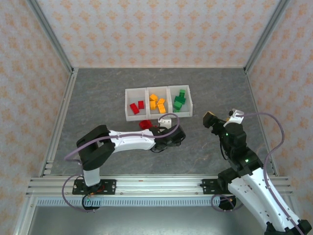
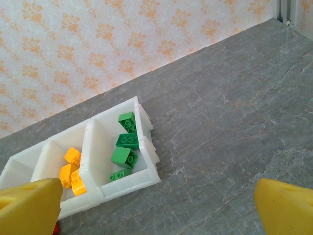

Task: Sort the legos into containers by color
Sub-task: Pick up the lego from the center of the table.

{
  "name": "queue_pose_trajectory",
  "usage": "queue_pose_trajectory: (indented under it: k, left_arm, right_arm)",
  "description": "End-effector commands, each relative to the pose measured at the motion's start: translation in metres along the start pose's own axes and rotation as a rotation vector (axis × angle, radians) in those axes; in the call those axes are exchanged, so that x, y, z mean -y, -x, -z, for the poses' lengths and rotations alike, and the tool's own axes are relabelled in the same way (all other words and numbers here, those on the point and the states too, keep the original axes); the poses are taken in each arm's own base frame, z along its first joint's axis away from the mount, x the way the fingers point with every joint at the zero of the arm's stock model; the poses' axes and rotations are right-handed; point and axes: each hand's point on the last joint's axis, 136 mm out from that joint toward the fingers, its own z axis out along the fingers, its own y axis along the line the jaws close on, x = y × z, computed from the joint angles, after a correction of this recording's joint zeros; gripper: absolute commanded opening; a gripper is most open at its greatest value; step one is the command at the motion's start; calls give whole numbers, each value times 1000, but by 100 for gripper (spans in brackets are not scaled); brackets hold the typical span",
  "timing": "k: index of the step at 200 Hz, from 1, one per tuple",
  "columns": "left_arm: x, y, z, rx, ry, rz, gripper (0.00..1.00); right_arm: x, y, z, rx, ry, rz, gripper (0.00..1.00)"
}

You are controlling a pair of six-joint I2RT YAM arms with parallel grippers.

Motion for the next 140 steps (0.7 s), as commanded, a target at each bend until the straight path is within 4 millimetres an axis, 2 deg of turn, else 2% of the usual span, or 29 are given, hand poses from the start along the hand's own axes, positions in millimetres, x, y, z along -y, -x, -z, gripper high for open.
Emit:
queue_pose_trajectory:
  k: [1,42,56,62,77,140]
  left_arm:
    - [6,3,0,12,-3,28,88]
    - [9,-2,-11,0,1,23,84]
    - [14,-2,-13,-5,-21,22,79]
    - [13,-9,-23,-19,-1,9,77]
    - [15,-11,-29,-28,10,-2,72]
    - [2,-3,-37,-3,61,2,62]
  right_arm:
    - [3,4,1,24,-10,-15,100]
    - [2,3,0,24,-7,-17,100]
    - [2,2,0,22,-4,-16,100]
    - [1,2,0,20,-2,-16,100]
    - [1,1,-1,17,1,-15,100]
    - [0,0,-2,13,3,-14,100]
